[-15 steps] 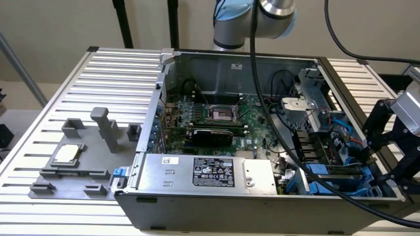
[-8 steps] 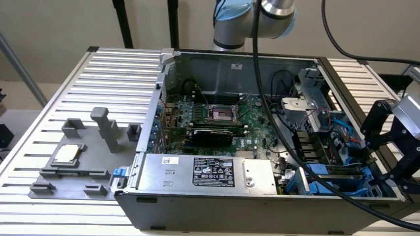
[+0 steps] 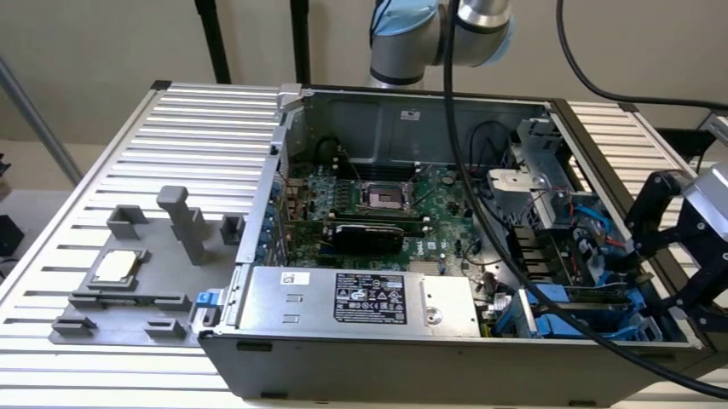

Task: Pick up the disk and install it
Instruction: 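Insert the disk into the insertion slot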

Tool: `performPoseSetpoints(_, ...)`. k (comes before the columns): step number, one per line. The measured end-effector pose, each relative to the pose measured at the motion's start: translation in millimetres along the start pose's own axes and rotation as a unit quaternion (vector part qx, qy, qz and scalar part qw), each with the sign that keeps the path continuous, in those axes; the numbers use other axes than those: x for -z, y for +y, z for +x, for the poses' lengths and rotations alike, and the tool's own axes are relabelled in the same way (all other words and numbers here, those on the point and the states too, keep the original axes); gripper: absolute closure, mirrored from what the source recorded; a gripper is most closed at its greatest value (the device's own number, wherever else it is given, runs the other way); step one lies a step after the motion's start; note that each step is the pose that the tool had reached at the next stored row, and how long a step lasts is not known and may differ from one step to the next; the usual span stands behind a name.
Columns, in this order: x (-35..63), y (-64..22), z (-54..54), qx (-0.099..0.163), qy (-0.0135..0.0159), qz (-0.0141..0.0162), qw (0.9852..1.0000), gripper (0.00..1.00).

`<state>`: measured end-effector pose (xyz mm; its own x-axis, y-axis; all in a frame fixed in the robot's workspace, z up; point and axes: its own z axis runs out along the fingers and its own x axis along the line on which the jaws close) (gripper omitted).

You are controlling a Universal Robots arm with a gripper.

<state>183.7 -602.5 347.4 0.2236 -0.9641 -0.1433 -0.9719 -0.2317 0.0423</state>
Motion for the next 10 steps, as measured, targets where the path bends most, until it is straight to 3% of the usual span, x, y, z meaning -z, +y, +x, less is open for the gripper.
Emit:
performPoseSetpoints(4,-0.1,-2.4,-0.8,0.006,-0.0016,-0.0004,1.0,0.52)
performPoseSetpoints(5,-0.1,-2.9,-1.1,0.007,-0.0018,-0.0005,1.0,0.59)
performPoseSetpoints(10,-0.2,-4.7,-2.6,0.017,-0.0018,-0.0019,0.9999,0.59)
